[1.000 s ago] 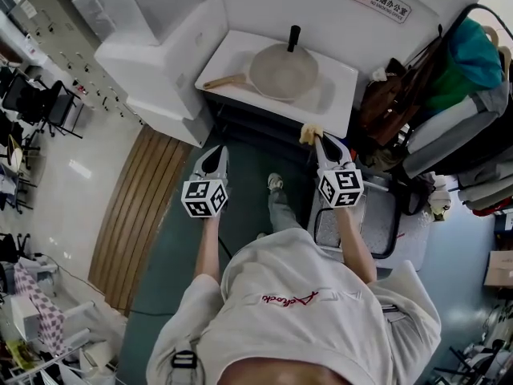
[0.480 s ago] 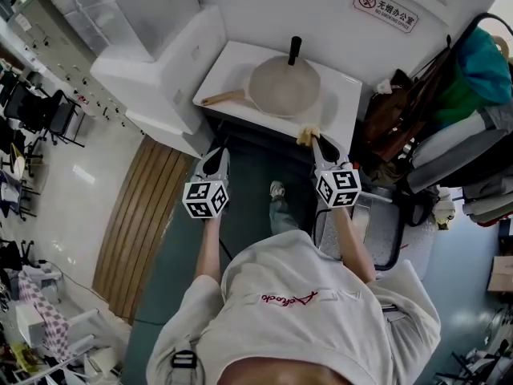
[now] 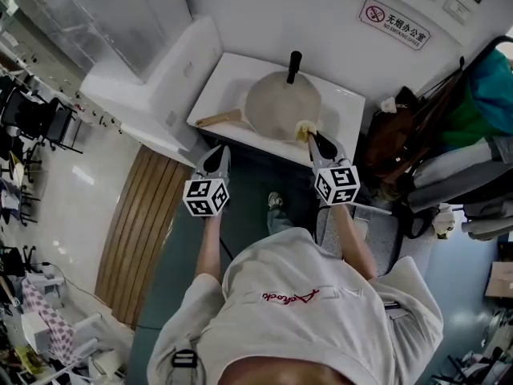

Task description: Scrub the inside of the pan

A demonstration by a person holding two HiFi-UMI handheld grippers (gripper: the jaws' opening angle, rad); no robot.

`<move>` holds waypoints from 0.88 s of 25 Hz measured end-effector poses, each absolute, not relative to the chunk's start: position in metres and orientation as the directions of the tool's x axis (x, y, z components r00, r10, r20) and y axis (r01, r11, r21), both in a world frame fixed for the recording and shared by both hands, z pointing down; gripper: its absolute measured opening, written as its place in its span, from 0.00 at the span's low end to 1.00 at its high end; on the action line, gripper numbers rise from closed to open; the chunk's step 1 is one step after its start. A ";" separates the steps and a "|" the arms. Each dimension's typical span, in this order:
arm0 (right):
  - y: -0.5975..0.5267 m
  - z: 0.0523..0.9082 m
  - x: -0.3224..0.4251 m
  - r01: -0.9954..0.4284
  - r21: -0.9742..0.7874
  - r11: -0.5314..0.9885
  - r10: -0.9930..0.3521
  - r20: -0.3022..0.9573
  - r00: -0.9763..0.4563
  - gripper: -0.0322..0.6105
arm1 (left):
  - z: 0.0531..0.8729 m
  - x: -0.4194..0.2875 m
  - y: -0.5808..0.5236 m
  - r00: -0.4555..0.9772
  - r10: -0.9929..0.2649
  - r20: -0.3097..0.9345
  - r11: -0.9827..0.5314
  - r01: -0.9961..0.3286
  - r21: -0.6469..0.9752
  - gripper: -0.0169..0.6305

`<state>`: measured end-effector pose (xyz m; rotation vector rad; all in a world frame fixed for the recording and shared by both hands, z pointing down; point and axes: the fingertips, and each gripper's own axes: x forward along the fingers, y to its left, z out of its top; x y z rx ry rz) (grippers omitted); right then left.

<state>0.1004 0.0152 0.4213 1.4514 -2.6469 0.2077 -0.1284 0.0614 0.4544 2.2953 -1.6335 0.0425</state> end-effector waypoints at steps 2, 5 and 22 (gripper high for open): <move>-0.008 0.419 0.099 -0.839 -0.063 0.541 -0.822 0.170 -0.543 0.10 | 0.454 -0.127 0.038 0.342 -0.914 0.216 -0.288 -0.926 0.245 0.03; -0.042 0.419 0.098 -0.830 -0.063 0.554 -0.812 0.181 -0.555 0.10 | 0.454 -0.124 0.006 0.338 -0.914 0.226 -0.282 -0.927 0.246 0.03; -0.185 0.424 0.098 -0.801 -0.147 0.580 -0.783 0.171 -0.598 0.10 | 0.457 -0.110 -0.148 0.325 -0.905 0.276 -0.267 -0.937 0.226 0.03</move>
